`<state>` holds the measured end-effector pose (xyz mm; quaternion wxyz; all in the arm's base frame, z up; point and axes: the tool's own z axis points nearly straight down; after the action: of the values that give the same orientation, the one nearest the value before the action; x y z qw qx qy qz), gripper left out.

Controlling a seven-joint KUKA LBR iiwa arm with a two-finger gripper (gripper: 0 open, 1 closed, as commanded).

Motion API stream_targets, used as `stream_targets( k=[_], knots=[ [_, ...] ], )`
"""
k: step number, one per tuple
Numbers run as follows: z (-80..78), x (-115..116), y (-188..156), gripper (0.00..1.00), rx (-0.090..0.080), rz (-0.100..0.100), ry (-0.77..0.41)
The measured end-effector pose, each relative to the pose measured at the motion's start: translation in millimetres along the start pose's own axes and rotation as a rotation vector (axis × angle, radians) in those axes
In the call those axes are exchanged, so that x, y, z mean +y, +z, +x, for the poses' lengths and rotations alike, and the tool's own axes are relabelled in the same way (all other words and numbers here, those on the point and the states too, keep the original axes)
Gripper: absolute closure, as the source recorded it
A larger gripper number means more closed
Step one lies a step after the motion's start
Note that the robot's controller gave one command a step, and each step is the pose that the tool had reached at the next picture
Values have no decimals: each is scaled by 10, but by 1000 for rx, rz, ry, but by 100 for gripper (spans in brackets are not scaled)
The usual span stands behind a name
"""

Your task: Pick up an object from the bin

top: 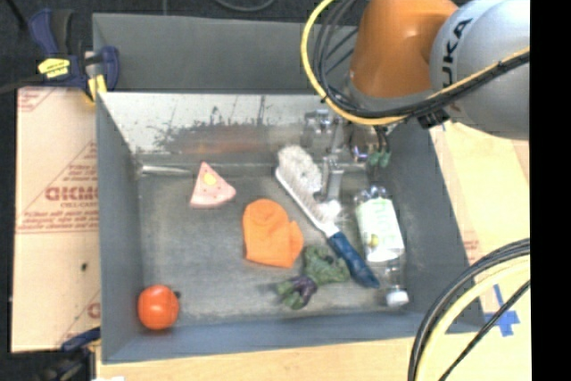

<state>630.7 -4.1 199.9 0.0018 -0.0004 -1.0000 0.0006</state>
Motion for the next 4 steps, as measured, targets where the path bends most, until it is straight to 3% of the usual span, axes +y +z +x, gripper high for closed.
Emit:
stream_targets(
  k=[1,2,3,4],
  knots=[
    [-15,-1,-52,0,-8,0,0],
    [162,141,584,0,-9,-2,82],
    [255,262,809,0,-4,-2,203],
    [559,532,723,0,-9,-1,203]
  ],
)
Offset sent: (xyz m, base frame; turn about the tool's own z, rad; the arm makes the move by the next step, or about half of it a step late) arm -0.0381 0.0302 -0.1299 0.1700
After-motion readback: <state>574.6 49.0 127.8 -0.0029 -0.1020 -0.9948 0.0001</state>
